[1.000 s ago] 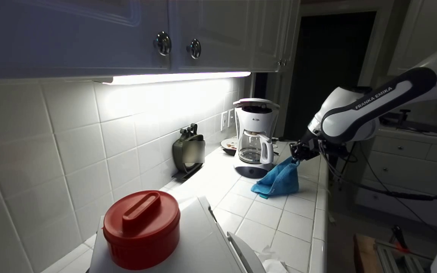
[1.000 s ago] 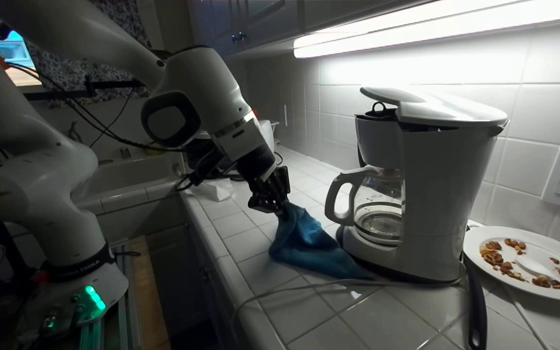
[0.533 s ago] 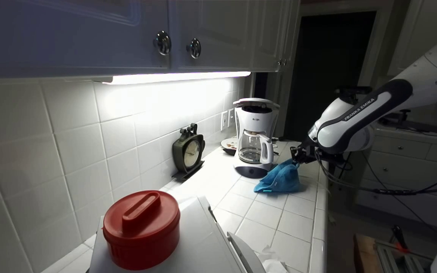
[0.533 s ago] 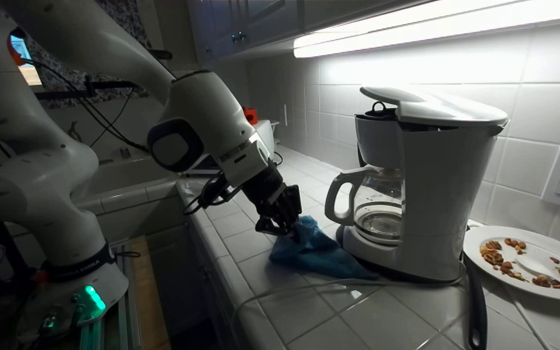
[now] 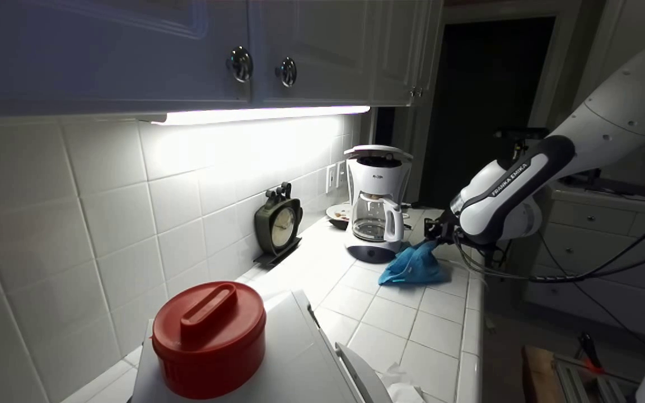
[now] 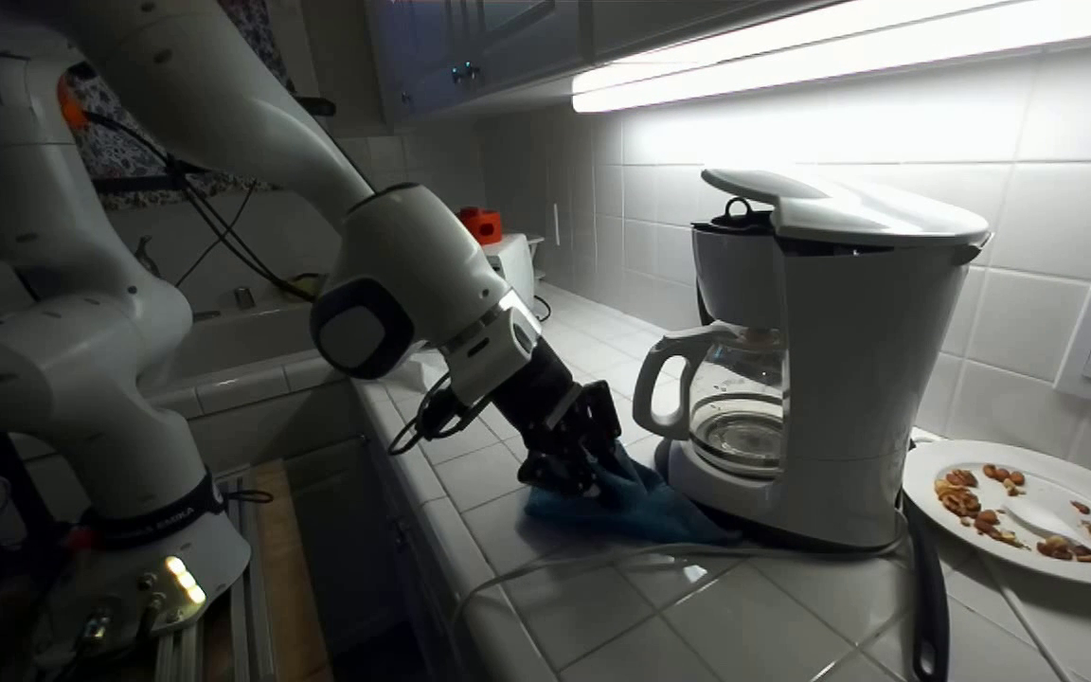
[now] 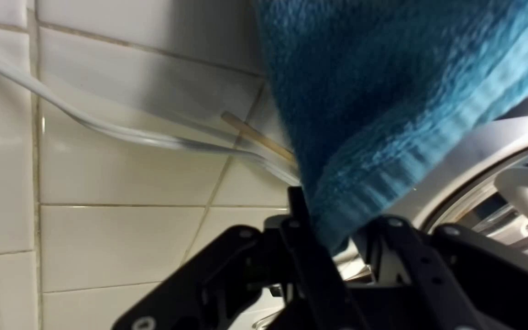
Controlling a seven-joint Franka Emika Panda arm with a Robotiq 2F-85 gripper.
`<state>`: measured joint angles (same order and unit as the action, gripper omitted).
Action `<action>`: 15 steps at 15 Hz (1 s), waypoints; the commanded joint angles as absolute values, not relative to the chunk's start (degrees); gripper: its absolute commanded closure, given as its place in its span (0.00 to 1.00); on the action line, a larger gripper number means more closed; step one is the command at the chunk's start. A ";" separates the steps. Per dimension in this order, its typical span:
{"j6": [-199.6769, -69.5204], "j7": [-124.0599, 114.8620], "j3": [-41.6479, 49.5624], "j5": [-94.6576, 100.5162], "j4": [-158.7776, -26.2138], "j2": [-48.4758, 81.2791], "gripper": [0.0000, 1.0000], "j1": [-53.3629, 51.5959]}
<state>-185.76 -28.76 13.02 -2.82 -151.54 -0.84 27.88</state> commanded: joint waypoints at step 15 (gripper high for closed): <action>-190.90 -8.31 6.30 -31.09 -157.25 -5.43 0.00 26.26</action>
